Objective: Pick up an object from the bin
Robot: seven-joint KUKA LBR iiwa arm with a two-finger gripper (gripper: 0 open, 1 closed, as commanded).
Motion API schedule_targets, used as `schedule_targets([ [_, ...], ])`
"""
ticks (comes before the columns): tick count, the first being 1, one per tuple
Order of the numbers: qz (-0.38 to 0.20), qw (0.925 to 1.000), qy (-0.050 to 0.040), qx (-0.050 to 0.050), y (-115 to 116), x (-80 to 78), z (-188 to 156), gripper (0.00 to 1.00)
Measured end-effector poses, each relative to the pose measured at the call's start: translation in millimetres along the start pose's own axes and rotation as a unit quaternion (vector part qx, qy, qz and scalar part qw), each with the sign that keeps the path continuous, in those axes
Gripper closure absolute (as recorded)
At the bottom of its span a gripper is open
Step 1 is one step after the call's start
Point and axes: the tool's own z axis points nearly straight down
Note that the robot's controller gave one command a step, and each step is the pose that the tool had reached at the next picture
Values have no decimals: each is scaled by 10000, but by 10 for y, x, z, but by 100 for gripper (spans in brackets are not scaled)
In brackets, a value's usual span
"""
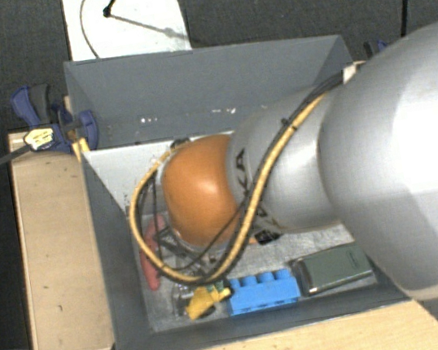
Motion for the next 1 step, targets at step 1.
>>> schedule_targets([
  [1,1237,9923,32,22,200,-381,309,100],
])
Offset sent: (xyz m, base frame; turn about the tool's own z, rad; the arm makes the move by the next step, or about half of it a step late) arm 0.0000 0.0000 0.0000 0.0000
